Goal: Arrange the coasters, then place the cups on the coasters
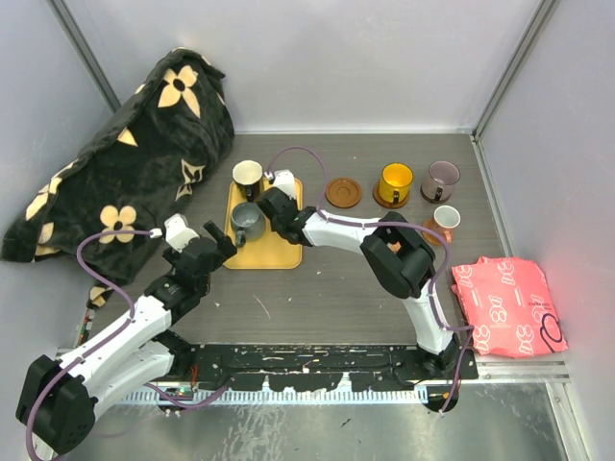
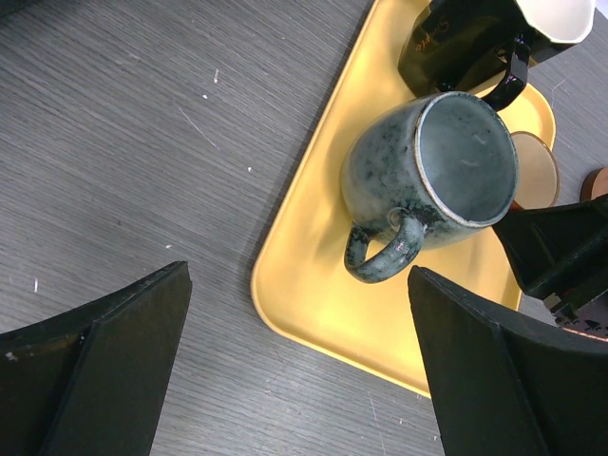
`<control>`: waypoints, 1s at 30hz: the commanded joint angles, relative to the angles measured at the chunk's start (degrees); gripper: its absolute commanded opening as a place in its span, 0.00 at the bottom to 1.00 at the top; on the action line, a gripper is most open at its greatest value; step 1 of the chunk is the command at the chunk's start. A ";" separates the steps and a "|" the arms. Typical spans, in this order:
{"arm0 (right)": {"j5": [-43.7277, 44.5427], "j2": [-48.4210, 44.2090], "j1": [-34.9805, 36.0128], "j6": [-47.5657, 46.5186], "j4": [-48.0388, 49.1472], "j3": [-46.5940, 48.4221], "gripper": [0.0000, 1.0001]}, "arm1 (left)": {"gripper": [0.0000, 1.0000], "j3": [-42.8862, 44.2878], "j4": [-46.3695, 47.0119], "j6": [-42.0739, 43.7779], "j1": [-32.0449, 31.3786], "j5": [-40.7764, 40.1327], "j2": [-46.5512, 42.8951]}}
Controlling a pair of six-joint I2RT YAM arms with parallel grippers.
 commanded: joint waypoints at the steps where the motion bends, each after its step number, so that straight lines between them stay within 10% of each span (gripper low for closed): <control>1: -0.24 0.26 -0.54 -0.95 1.37 3.19 0.29 | 0.98 0.69 2.93 0.17 0.22 -0.99 -0.25; 11: -0.99 0.59 -0.93 -0.82 1.30 2.96 0.01 | 0.98 0.69 2.99 0.17 0.23 -1.07 -0.20; 30: -0.19 -11.01 -0.64 -2.00 2.37 -2.44 0.01 | 0.98 0.76 3.03 0.16 0.22 -0.80 -0.15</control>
